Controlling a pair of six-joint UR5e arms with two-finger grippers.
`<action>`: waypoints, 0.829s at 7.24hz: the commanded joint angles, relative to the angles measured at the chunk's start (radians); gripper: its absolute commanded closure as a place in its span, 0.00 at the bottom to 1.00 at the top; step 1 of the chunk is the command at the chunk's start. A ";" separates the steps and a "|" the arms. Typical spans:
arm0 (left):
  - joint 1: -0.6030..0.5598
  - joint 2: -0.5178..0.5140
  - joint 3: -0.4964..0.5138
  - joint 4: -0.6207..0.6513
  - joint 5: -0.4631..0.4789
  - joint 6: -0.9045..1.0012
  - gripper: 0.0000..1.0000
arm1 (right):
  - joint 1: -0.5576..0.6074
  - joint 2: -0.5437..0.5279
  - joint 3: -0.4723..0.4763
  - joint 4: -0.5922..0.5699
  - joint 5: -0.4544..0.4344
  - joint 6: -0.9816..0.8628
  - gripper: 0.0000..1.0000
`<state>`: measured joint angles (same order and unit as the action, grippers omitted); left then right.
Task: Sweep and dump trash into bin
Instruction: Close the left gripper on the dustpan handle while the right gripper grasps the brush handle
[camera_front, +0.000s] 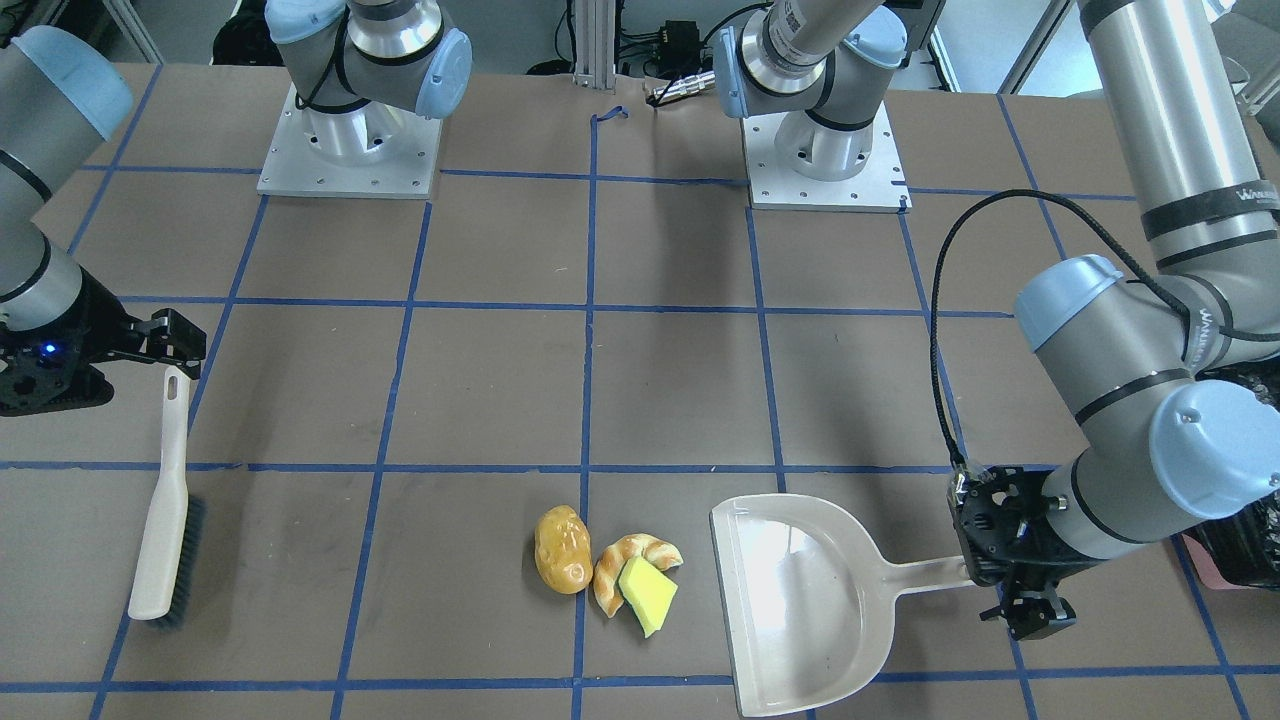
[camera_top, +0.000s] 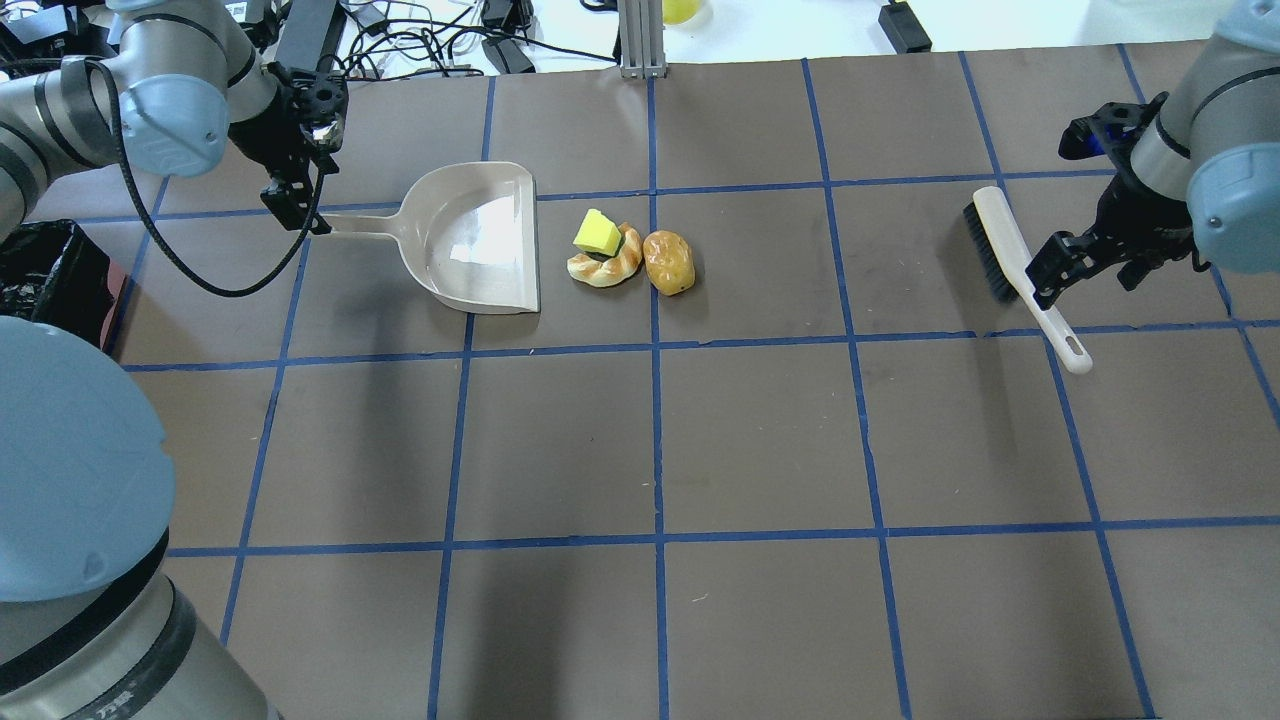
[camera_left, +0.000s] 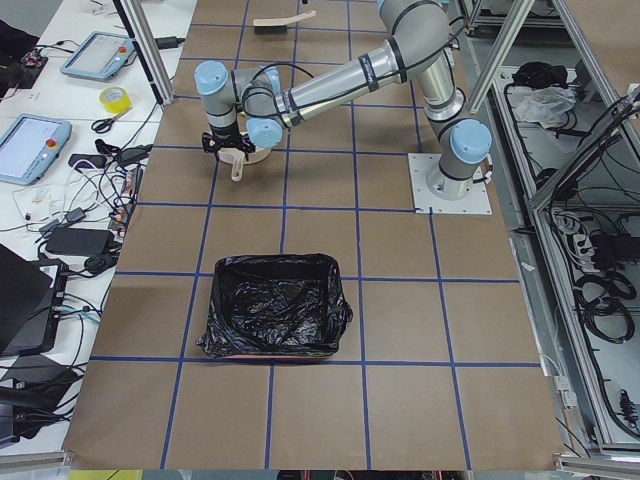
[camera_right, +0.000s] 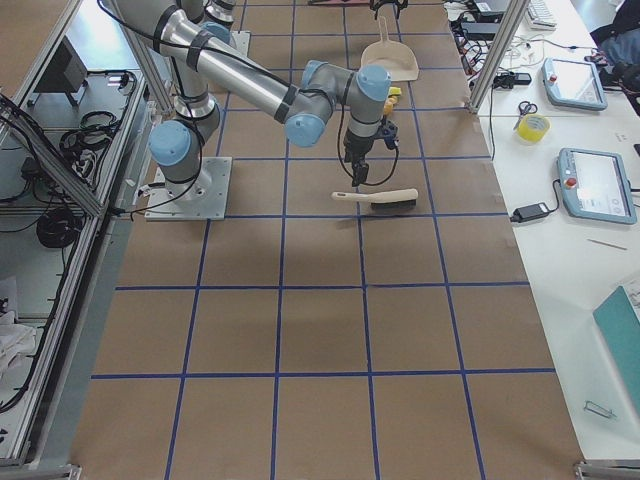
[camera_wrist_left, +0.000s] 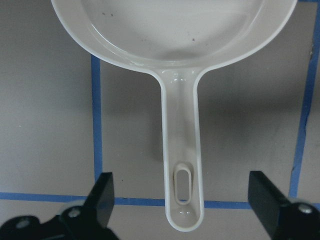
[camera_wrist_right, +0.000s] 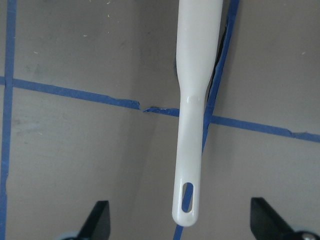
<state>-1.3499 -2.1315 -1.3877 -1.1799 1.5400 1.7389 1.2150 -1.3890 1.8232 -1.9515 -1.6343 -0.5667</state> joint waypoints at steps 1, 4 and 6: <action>0.000 -0.022 -0.001 0.008 -0.001 -0.006 0.05 | 0.000 0.047 0.002 -0.049 -0.002 -0.048 0.00; 0.000 -0.047 -0.007 0.011 -0.012 -0.019 0.05 | -0.035 0.123 0.004 -0.070 -0.003 -0.050 0.00; -0.002 -0.053 -0.016 0.009 -0.012 -0.041 0.05 | -0.048 0.149 0.004 -0.069 -0.006 -0.047 0.00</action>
<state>-1.3509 -2.1795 -1.3991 -1.1695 1.5295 1.7071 1.1755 -1.2554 1.8269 -2.0211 -1.6389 -0.6184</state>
